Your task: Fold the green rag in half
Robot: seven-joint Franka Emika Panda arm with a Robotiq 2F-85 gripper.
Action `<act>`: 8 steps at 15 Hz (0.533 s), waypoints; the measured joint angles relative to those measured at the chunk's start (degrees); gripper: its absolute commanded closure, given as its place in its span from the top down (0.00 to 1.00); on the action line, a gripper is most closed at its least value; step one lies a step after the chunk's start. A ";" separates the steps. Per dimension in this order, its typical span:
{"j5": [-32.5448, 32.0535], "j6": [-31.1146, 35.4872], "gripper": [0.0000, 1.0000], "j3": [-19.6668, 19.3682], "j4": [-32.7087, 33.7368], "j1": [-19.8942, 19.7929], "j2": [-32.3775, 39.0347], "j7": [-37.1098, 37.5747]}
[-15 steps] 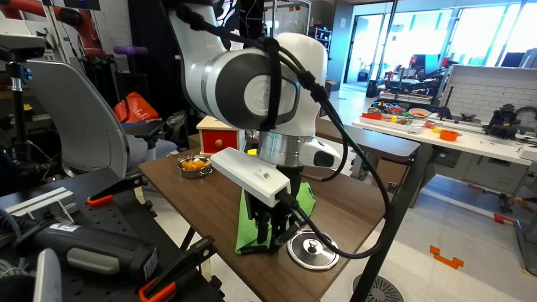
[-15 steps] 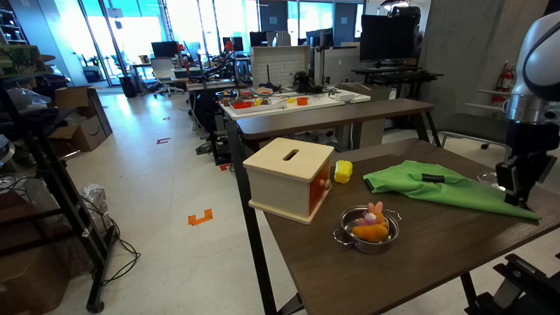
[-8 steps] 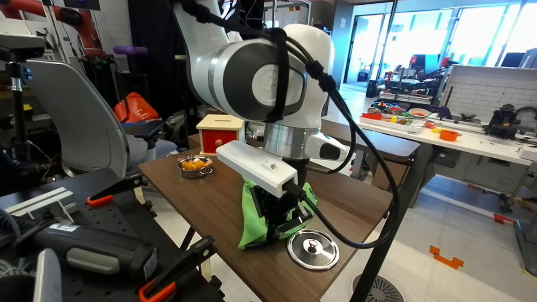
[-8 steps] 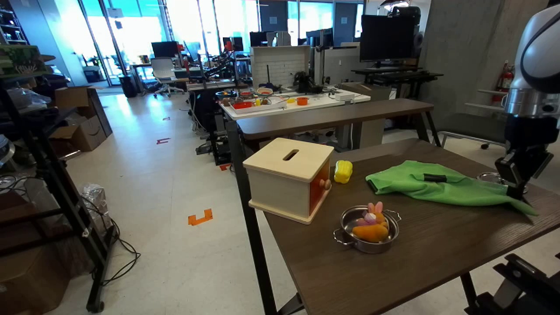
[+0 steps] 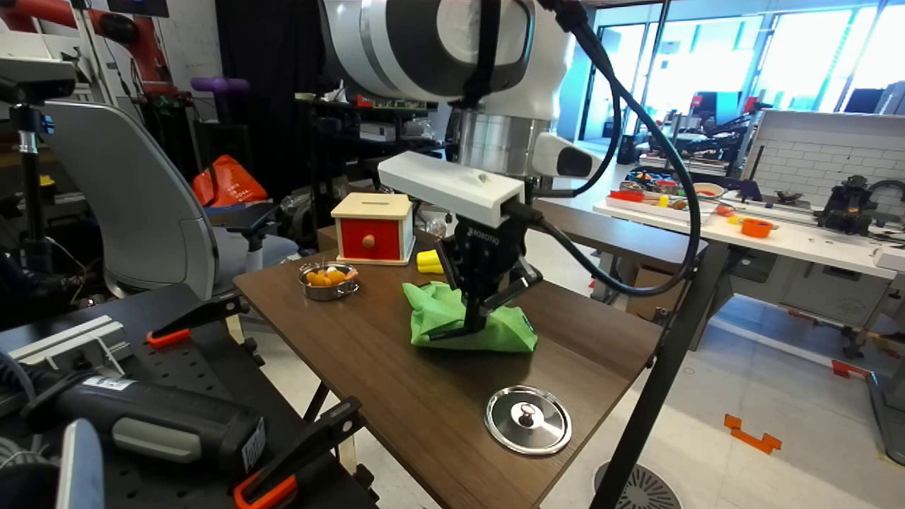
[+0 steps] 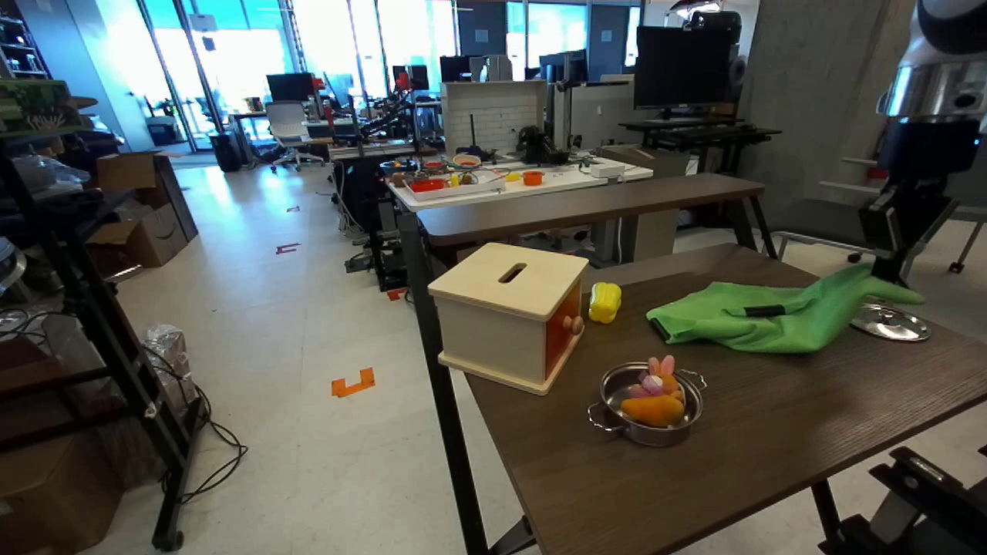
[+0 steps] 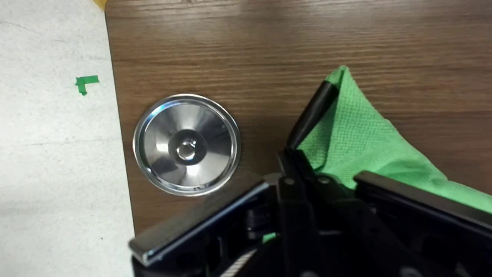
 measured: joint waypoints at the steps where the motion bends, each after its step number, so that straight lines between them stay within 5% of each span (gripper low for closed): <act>1: 0.94 -0.91 0.01 0.44 0.57 0.00 -0.64 -0.67; 8: 5.79 -3.16 0.01 3.67 7.55 0.00 0.96 -4.01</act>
